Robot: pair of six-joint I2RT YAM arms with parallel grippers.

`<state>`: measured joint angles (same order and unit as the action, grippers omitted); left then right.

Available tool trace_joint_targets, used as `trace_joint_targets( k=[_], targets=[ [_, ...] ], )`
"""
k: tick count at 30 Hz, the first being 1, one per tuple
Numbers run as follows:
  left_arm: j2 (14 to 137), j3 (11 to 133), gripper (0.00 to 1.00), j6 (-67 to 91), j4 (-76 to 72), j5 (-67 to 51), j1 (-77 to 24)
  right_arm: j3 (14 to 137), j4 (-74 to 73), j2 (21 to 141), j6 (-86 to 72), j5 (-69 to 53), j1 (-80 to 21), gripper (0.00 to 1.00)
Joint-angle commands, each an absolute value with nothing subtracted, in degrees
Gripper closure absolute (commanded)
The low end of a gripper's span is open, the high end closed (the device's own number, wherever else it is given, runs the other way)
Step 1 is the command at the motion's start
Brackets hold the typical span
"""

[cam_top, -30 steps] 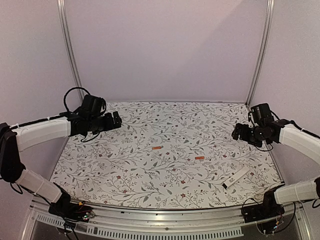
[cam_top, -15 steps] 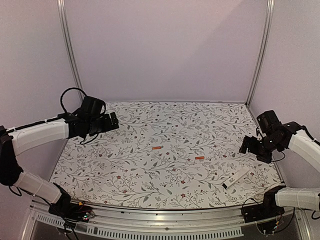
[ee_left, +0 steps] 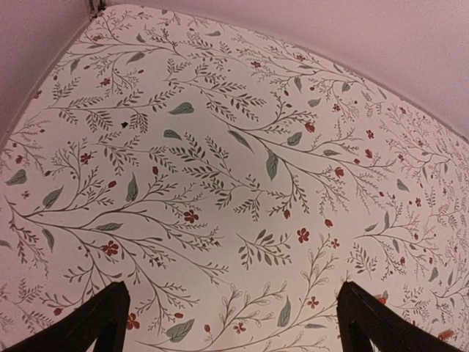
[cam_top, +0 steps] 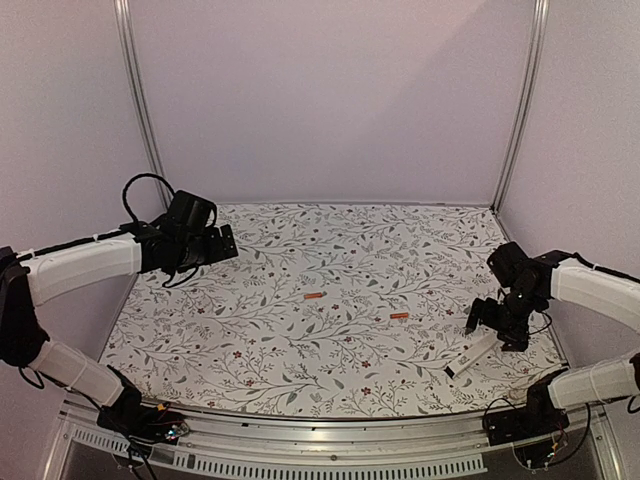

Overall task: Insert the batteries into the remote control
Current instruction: Pick up the remote control from the corner of the board.

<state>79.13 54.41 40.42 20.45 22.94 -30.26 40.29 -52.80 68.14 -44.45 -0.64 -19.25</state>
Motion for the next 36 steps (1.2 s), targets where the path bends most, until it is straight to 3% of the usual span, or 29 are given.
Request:
trace_joint_targets(
  k=[1,14,23,30,36],
  targets=[
    [78.26,54.42,0.00,40.96,20.43,24.20,-31.11,38.86,-48.63,70.84,-46.98,-2.83,-20.61,0.06],
    [77.79,54.40,0.00,40.63,20.93,25.55,-31.05,37.46,-43.91,77.50,-48.50,-5.06,-24.05,0.27],
    [76.97,53.70,0.00,39.64,20.00,25.07,-31.10,37.61,-42.85,79.04,-48.44,-6.15,-24.55,0.50],
    [74.29,50.47,0.00,36.30,14.11,20.43,-31.04,37.77,-42.37,78.73,-47.60,-6.40,-24.57,0.74],
    [72.31,47.87,0.00,33.84,9.58,15.68,-31.11,39.71,-42.38,77.68,-45.10,-7.67,-24.48,0.87]
  ],
)
